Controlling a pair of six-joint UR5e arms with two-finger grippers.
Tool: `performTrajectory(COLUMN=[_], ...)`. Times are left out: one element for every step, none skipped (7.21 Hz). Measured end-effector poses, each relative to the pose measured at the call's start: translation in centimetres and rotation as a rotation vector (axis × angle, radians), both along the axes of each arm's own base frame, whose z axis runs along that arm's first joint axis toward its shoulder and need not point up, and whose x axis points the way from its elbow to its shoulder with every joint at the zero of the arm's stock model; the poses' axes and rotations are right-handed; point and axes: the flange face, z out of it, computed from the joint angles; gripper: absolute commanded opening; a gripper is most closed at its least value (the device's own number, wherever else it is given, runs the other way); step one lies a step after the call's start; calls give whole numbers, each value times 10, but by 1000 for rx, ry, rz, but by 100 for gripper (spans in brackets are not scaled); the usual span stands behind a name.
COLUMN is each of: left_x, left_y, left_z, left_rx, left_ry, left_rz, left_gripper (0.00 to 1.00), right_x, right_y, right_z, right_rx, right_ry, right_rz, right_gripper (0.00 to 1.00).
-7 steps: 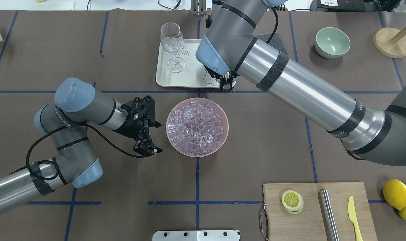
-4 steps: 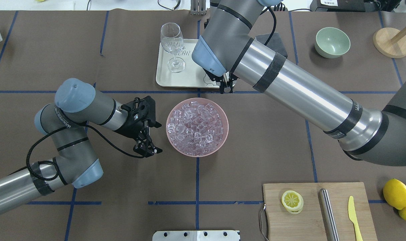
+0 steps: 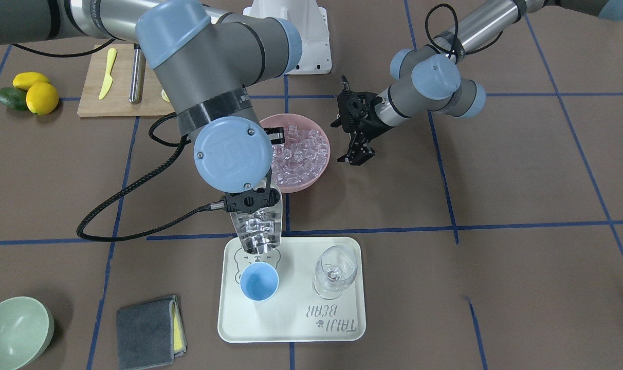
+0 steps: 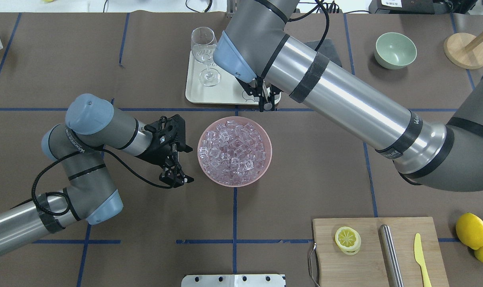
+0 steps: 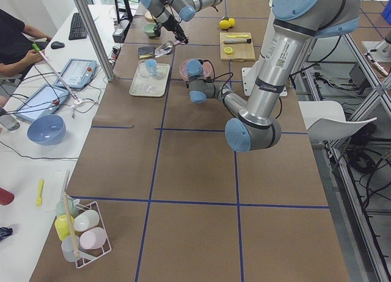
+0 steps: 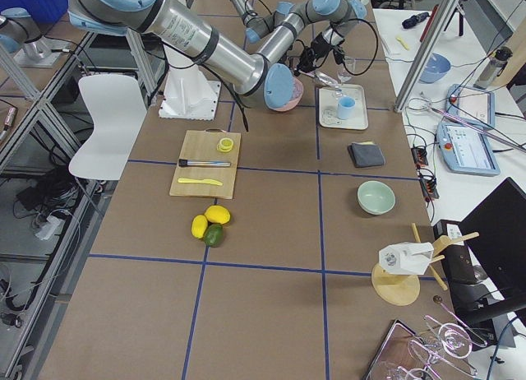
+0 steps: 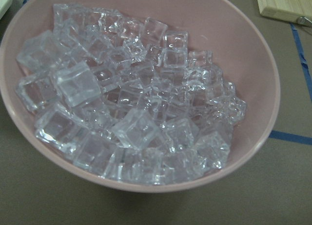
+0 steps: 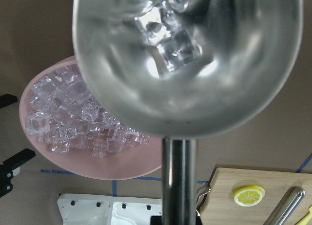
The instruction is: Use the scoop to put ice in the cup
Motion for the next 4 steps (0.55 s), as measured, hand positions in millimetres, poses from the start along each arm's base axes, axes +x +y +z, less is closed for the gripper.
performTrajectory(left_x=[0,0,0,0], left_y=[0,1,1,1], left_z=[-1,-1,-2,-3], left_rx=[-1,-1,-1,0], left_ry=[3,5,6,8], left_rz=[-1,-1,-1,-2], left_gripper=[100,100,100,100], right_x=[0,4,8,9], right_y=[-2,-7,-13,-18], right_z=[2,4,6,7], right_rx=[-12,-25,-40,-51], right_ry=[5,3,-2,-6], right_rz=[1,10,21,24], right_gripper=[0,0,0,0])
